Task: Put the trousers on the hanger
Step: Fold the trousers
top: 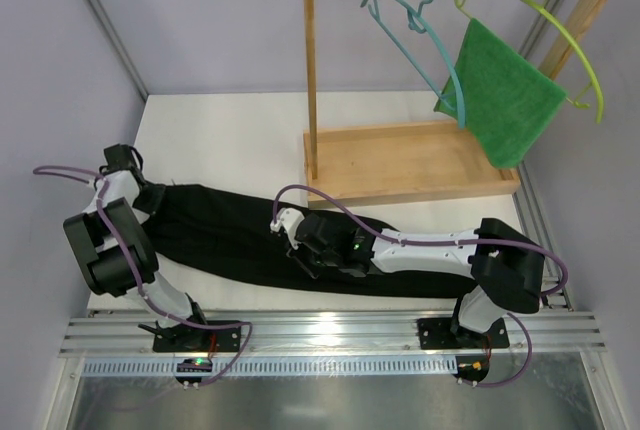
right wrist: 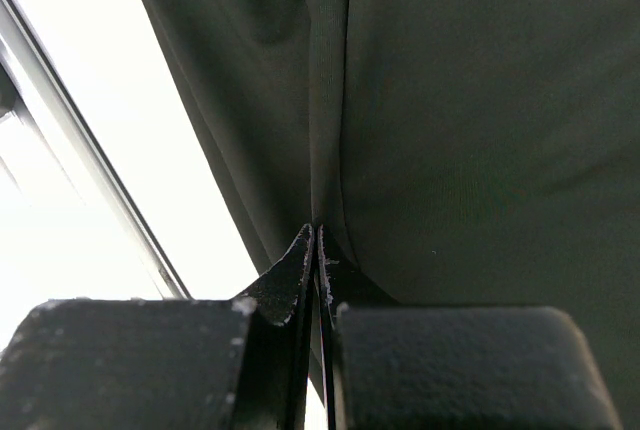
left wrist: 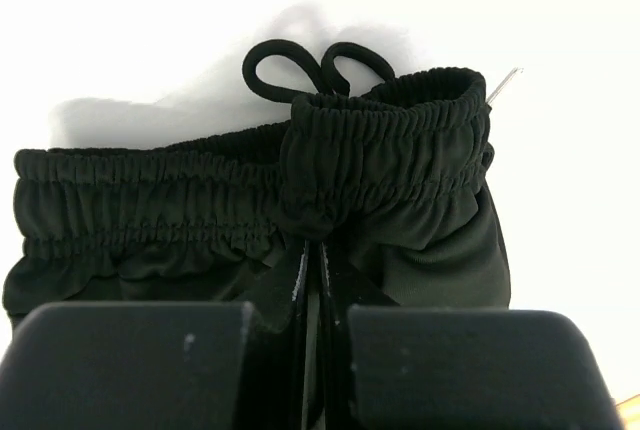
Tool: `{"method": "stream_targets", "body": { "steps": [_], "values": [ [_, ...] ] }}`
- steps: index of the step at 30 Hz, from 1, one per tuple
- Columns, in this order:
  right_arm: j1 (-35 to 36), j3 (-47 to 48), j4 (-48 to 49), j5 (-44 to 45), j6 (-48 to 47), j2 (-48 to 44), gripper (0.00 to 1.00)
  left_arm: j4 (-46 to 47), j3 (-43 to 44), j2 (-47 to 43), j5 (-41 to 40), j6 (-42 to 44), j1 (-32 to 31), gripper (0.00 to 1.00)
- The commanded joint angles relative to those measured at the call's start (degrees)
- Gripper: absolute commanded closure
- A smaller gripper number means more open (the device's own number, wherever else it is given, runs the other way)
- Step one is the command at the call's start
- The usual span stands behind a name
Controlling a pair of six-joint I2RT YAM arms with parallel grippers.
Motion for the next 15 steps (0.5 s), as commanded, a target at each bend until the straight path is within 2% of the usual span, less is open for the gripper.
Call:
{"method": "stream_targets", "body": {
  "steps": [1,5,10,12,15],
  "values": [
    [0.54,0.04,3.20,-0.45,0.31,0.23,0.96,5.53,-0.76,-0.19,1.77,-1.14,-0.03,1.00],
    [0.54,0.82,3.12,0.52,0.67,0.76,0.96,2.55,2.11,-0.72,2.38,-2.01,-0.03,0.99],
    [0.46,2.58,1.53,1.23,0.23,-0.03,0.96,-10.79,11.09,-0.45,-1.39,0.00,-0.56,0.99],
    [0.54,3.11,1.18,1.49,0.23,-0.47,0.96,-13.18,13.28,-1.42,-3.66,0.79,-0.56,0.99],
    [0.46,3.90,1.01,0.35,0.31,-0.91,0.96,-15.29,13.47,-2.91,-4.38,1.41,-0.47,0.99]
  ]
}}
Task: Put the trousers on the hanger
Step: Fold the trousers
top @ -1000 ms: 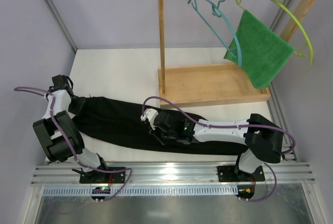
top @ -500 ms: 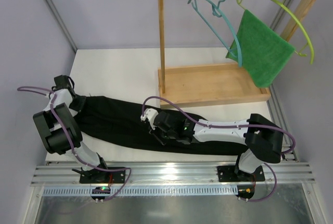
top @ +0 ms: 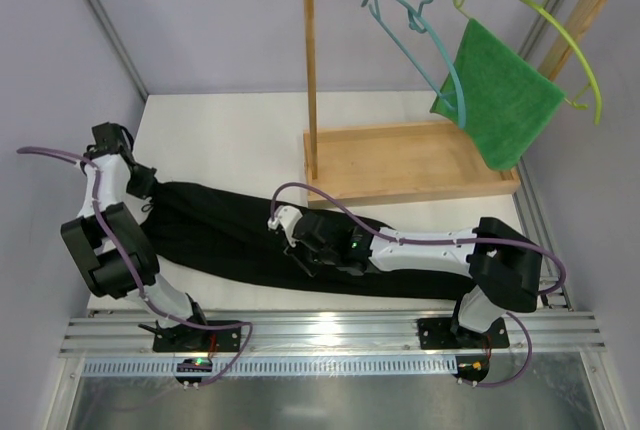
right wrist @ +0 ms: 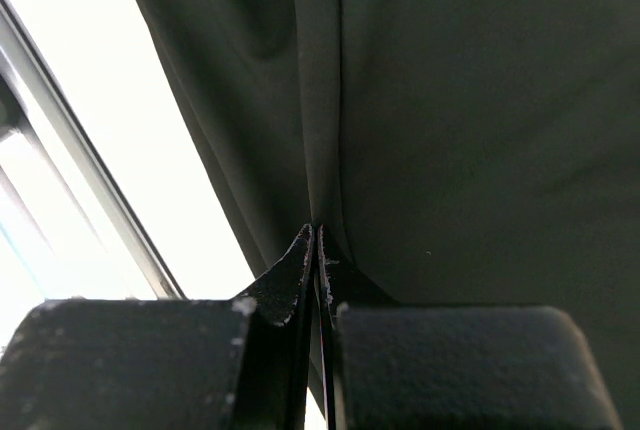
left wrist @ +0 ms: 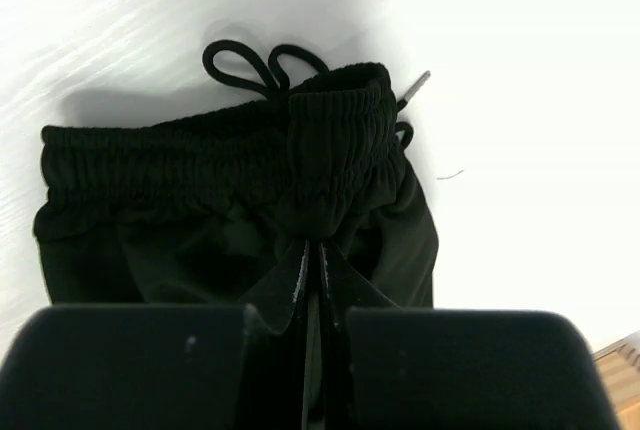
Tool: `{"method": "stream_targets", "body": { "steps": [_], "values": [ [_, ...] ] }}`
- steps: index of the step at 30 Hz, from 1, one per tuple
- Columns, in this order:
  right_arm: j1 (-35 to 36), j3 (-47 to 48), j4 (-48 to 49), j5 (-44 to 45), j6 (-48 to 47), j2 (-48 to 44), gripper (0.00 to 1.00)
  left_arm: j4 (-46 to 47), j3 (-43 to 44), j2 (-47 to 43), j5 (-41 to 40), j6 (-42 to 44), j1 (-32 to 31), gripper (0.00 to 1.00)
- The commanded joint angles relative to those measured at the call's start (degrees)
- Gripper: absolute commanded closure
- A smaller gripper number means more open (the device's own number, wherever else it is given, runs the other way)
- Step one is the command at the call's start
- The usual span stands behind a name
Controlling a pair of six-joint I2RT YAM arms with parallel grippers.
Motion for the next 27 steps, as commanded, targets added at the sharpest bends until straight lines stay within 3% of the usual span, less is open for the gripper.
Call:
{"method": "stream_targets", "body": {
  "steps": [1,7,13,17,24,27],
  "values": [
    [0.46,3.05,1.20,-0.98,0.44,-1.55,0.96,-5.59,1.89,-2.94,-2.70,2.15,0.14,1.00],
    [0.46,-1.06,6.63,-9.84,3.78,-2.77,0.96,-9.02,-4.40,-7.49,-2.08,2.77,0.14,0.99],
    [0.63,-12.76,17.99,-10.13,10.64,-2.43,0.96,-6.56,-14.10,-12.70,-3.05,3.48,3.29,0.99],
    [0.54,-12.77,14.40,-4.87,10.20,-0.41,0.96,-6.65,-17.27,-13.83,-2.60,3.13,5.41,1.00],
    [0.54,-11.54,12.90,-2.83,11.61,-1.19,0.96,-11.83,-11.39,-16.83,-6.39,6.37,5.59,0.99],
    [0.63,-9.44,9.48,-2.74,12.48,-3.56,0.85,-12.10,-12.43,-17.44,-6.39,7.17,5.68,1.00]
  ]
}}
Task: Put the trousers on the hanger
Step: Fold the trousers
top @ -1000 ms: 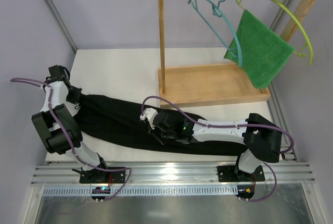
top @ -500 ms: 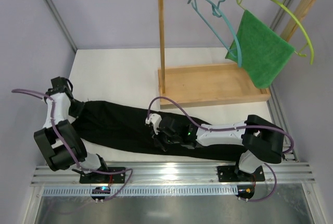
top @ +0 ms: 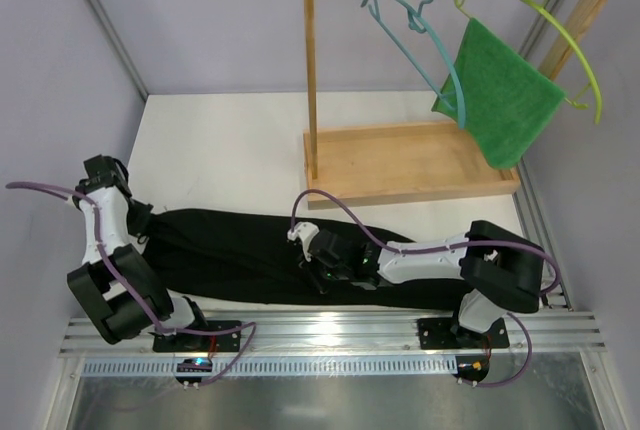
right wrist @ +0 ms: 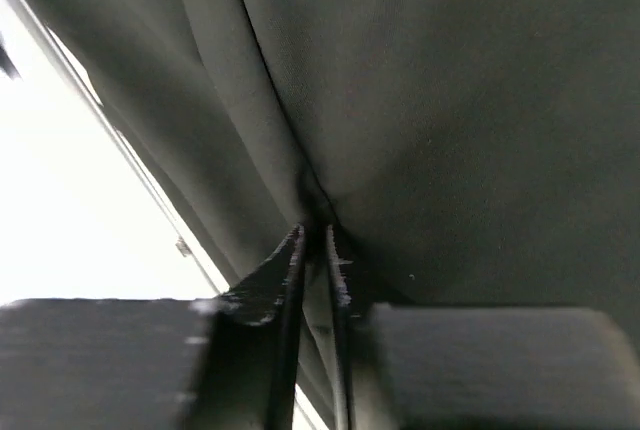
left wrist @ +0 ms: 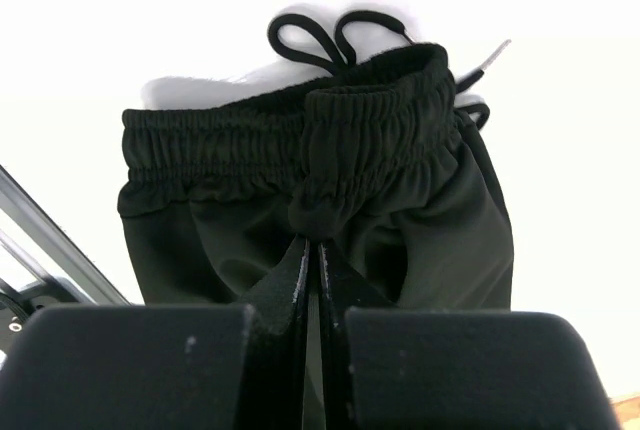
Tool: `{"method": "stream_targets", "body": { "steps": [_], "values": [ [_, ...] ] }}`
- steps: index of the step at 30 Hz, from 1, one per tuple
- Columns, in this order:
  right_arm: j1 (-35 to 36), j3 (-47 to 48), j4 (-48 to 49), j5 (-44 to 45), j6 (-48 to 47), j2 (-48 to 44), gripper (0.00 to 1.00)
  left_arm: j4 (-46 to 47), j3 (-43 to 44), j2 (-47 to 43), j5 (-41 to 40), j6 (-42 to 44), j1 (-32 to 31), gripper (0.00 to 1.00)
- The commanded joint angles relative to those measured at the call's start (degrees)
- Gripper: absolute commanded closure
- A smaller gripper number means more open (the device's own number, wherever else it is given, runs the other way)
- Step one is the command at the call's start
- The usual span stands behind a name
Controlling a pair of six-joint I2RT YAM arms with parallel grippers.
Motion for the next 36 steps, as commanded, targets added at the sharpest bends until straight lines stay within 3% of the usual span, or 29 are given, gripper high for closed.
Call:
{"method": "stream_targets", "body": {
  "steps": [1,5,8,15,20,28,32,36],
  "values": [
    [0.46,3.84,-1.70,2.06,1.82,-4.37,0.81,-1.28,0.55,-2.05,-1.02,2.68,0.32,0.99],
    [0.72,5.85,-4.68,1.54,2.35,-9.29,0.70,1.09,-1.30,-2.23,1.37,2.87,0.41,1.00],
    [0.90,9.63,-6.10,1.97,2.18,-8.96,0.68,0.92,-2.44,-1.09,0.76,2.25,0.32,0.99],
    [1.25,21.13,-5.57,-0.39,1.47,3.07,0.66,3.90,-9.02,2.86,-0.66,-0.64,0.76,0.99],
    [2.66,21.94,-1.90,-0.57,3.31,11.69,0.66,9.16,-10.62,7.78,2.33,-2.14,0.68,0.99],
    [1.43,24.75,-1.09,6.81,3.14,18.29,0.66,17.87,-5.10,18.49,8.48,-3.28,-0.20,1.00],
    [-2.95,26.95,0.49,5.59,4.11,21.01,0.66,20.25,1.66,23.77,14.10,-3.90,-1.87,0.99],
    [-5.08,32.57,-1.52,3.82,2.62,23.56,0.66,17.28,9.84,26.60,13.42,-3.29,-4.94,1.00]
  ]
}}
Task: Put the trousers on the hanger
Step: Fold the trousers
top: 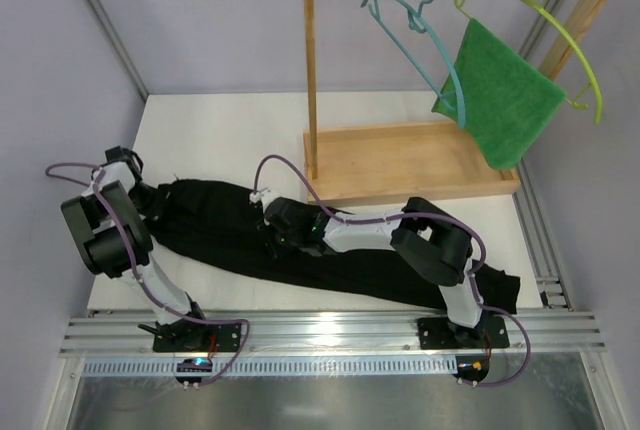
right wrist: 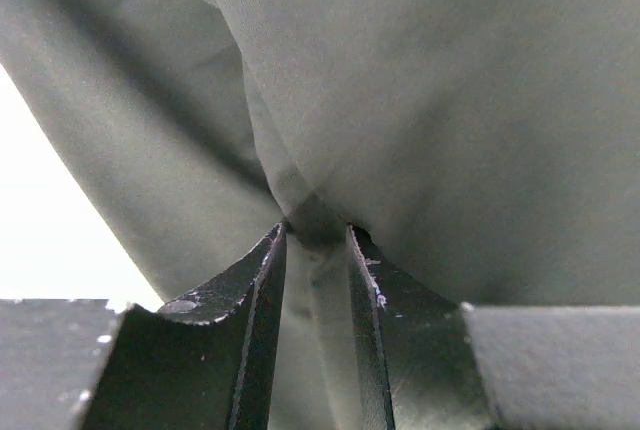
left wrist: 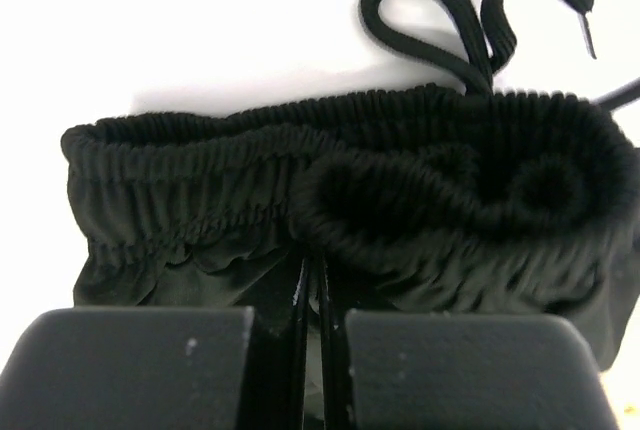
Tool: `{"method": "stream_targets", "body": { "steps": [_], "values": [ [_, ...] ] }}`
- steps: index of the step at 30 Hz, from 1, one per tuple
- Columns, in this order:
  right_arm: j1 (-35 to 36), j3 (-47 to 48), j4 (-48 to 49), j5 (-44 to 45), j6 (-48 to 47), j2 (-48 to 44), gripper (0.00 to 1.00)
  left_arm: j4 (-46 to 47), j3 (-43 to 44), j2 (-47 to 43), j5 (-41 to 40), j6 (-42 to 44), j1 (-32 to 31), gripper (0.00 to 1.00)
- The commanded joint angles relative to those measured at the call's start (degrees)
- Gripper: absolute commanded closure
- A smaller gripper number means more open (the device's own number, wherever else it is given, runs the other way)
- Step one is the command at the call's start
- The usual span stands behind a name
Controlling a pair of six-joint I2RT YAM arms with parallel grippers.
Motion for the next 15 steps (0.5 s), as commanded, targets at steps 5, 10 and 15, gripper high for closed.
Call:
{"method": "stream_targets", "body": {
  "steps": [5,10,15],
  "values": [
    [-0.79,7.47,1.00,0.28,-4.58,-1.07,0.67,-1.18,9.05,-1.83,-5.53,0.52,-2.90,0.99],
    [1.39,12.74,2.14,0.01,-3.17,2.07,0.73,-3.03,7.83,-3.34,-4.92,0.61,-2.99,0.99],
    [3.69,18.63,4.25,-0.16,-1.59,6.82,0.75,-4.26,7.03,-4.74,-5.18,1.14,-2.99,0.99]
  ]
}}
